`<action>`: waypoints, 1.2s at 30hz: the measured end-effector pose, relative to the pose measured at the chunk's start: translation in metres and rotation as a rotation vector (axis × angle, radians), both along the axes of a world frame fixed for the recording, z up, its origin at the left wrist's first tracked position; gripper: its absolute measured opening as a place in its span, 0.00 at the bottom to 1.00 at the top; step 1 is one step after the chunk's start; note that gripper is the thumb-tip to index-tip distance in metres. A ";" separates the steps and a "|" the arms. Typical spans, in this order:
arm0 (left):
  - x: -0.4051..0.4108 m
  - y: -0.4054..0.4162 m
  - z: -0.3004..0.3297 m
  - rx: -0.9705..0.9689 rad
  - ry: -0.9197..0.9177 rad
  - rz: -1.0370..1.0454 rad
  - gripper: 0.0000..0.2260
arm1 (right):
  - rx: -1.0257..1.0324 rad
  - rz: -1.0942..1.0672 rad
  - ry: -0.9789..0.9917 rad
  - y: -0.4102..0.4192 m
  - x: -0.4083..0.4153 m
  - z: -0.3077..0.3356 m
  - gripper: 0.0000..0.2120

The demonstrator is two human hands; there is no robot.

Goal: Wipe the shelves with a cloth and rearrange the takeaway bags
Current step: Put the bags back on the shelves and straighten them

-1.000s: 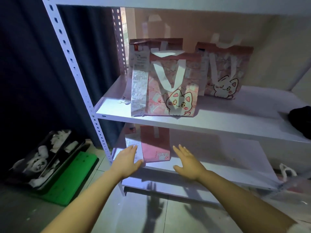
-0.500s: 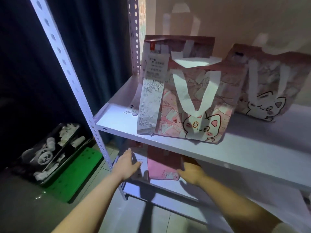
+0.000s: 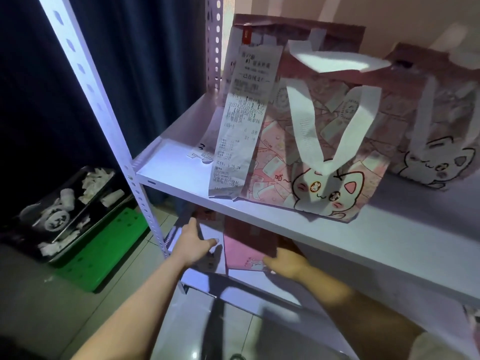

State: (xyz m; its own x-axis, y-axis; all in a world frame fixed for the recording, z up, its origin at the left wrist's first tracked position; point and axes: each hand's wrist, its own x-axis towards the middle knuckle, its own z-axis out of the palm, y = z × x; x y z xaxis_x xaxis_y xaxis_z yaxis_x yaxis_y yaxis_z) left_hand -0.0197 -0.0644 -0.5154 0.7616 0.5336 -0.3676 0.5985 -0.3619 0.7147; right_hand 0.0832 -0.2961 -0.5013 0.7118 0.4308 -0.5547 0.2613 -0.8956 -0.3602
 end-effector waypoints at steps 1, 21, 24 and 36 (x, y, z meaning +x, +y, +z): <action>-0.004 0.000 0.000 -0.003 0.002 -0.006 0.23 | 0.003 0.011 -0.028 -0.001 -0.003 0.002 0.20; -0.152 -0.024 0.045 -0.041 -0.171 -0.248 0.26 | 0.434 -0.108 -0.213 -0.038 -0.172 0.038 0.44; -0.172 -0.031 0.061 -0.017 -0.190 -0.289 0.23 | 0.486 -0.174 -0.264 -0.047 -0.198 0.050 0.43; -0.216 -0.086 0.145 0.022 -0.501 -0.457 0.33 | 0.619 -0.404 -0.508 -0.095 -0.290 0.120 0.41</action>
